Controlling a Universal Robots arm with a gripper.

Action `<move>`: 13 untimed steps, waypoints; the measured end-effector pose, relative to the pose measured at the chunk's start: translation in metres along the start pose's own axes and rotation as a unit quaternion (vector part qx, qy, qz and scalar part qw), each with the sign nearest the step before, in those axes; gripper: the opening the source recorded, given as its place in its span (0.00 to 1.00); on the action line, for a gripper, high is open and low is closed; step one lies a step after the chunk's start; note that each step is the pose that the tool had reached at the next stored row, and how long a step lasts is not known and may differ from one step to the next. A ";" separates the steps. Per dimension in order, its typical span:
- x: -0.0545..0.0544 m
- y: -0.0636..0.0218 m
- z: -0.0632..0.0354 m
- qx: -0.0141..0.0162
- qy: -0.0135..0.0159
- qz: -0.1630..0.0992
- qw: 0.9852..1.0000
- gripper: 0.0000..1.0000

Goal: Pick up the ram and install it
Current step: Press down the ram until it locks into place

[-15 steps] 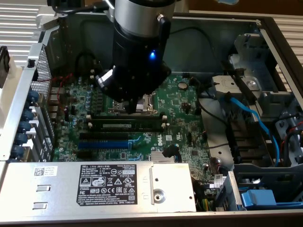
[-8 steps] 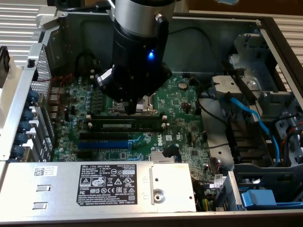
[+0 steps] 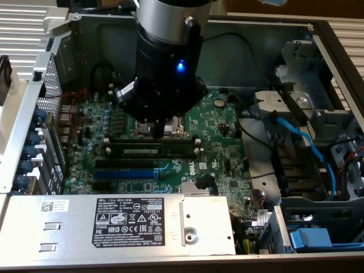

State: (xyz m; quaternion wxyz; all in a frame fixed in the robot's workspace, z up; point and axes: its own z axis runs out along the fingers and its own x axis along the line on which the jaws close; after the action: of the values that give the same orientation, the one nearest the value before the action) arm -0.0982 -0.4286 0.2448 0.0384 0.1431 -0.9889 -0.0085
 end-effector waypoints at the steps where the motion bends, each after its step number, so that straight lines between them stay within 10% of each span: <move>1: 0.000 0.0000 0.0000 0.001 0.000 0.003 1.000 0.10; 13: -0.002 -0.0006 -0.0002 0.006 0.002 0.026 1.000 0.10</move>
State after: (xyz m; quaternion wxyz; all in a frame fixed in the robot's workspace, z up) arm -0.0960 -0.4286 0.2448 0.0395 0.1174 -0.9923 -0.0012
